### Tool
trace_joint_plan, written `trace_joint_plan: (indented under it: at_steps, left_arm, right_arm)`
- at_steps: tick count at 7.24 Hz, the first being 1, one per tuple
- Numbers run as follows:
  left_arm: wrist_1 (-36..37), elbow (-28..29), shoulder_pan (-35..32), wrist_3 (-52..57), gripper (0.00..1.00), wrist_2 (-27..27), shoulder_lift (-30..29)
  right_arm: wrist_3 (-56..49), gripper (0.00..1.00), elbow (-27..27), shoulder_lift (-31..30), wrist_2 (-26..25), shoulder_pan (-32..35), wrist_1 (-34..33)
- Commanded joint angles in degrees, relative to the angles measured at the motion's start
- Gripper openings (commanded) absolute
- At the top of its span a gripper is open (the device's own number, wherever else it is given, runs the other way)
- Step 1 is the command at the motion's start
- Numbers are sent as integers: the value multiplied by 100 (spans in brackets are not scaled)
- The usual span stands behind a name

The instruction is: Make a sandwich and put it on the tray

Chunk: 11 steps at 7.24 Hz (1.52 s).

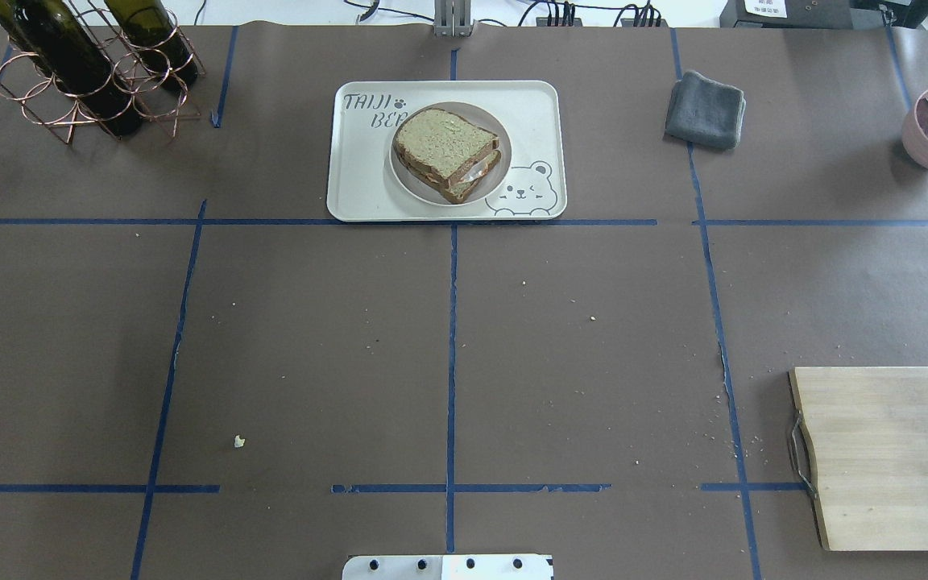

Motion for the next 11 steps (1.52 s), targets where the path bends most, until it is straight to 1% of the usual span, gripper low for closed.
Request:
trace_joint_plan:
  at_steps: [1, 2, 3, 4, 5, 6, 7, 8, 11]
  left_arm:
    - [1874, 5, -1254, 2008, 100, -101, -36]
    - [2343, -4, -1432, 2163, 100, -153, -37]
    - [2705, -12, -1459, 2164, 100, -536, -2]
    - [2813, -12, -1547, 2182, 100, -801, 120]
    - [2736, -134, -1600, 2269, 100, -874, 339]
    - [2709, -179, -1609, 2418, 100, -857, 393]
    - [2709, -388, -1609, 2576, 100, -805, 464]
    - [2682, -277, -1609, 2586, 100, -874, 551]
    - [2778, -319, -1618, 2577, 100, -830, 421]
  right_arm:
    - [-232, 100, -109, 19, 14, 168, -252]
    - [-231, 100, -223, 19, 23, 168, -252]
    - [-222, 100, -294, 19, 127, 168, -261]
    - [-222, 100, -294, 11, 189, 177, -261]
    - [-231, 100, -312, -7, 199, 195, -261]
    - [-231, 100, -312, 2, 199, 195, -261]
    - [-257, 100, -312, -7, 207, 247, -252]
    - [-275, 100, -312, -7, 208, 265, -244]
    - [-240, 100, -364, 2, 216, 309, -270]
